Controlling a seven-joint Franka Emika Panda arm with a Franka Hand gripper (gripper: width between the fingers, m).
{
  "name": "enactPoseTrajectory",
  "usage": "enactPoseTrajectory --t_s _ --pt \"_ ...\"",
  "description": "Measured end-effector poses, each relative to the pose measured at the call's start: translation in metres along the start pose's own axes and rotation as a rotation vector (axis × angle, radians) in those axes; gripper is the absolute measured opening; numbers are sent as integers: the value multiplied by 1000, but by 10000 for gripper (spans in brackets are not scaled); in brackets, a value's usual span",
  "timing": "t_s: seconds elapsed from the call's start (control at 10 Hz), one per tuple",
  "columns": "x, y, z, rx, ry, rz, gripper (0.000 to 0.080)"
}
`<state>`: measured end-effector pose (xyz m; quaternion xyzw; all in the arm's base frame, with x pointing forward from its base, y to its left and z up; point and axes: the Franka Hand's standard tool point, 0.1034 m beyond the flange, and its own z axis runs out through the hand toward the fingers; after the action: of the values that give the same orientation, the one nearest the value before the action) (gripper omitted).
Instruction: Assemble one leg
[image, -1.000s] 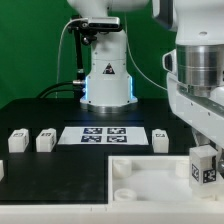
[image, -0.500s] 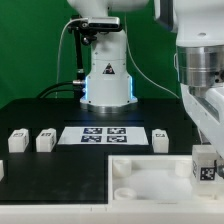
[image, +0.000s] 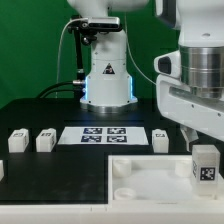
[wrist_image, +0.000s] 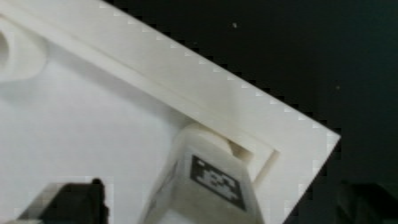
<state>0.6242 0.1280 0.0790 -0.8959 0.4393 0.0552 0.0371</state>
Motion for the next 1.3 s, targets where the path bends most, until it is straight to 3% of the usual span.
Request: enactPoseTrajectory --t_s 0.3,0.5,0.7,0.9,1.0,1.1,1.2,1.3 --pt "2 1 1 -42 44 -500 649" --pt "0 2 5 -55 62 -755 649" --pt "9 5 5 -48 76 -779 649" --pt "7 5 6 -47 75 -758 620" --pt "7 5 6 -46 74 -746 440" --pt "6 4 6 -38 73 -632 440" --pt "6 4 6 -33 74 -518 292" --pt "6 4 6 -30 75 -434 294"
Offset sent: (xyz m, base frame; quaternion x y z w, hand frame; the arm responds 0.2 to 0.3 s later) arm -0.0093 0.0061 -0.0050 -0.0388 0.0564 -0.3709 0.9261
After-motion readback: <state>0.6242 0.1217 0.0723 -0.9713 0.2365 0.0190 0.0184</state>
